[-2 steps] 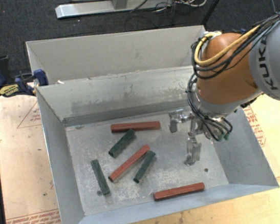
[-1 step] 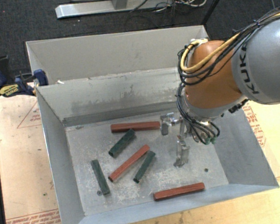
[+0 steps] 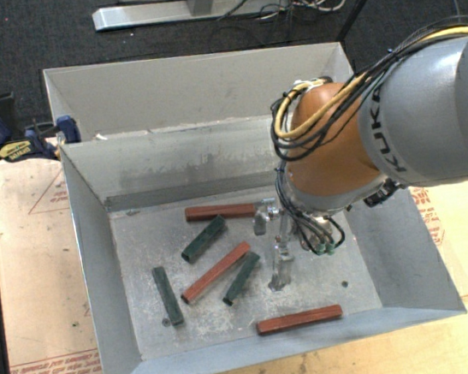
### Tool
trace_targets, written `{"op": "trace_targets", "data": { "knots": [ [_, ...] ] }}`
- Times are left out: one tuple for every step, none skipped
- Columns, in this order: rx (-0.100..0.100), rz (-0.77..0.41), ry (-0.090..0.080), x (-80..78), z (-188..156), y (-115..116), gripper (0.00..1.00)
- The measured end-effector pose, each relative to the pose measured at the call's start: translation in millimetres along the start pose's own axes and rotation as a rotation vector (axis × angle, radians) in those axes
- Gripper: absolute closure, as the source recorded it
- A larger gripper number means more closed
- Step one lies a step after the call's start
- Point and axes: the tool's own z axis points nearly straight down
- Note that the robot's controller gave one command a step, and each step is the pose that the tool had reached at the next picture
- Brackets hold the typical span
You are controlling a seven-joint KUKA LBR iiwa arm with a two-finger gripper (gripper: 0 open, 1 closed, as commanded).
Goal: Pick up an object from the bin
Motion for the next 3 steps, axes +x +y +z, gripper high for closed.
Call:
{"op": "trace_targets", "data": {
  "knots": [
    [-0.001,-0.252,-0.003,-13.6,26.8,0.9,0.0],
    [0.001,-0.252,0.0,-6.9,31.4,35.8,0.0],
    [-0.001,-0.43,0.0,4.1,69.4,54.0,1.0]
  ]
}}
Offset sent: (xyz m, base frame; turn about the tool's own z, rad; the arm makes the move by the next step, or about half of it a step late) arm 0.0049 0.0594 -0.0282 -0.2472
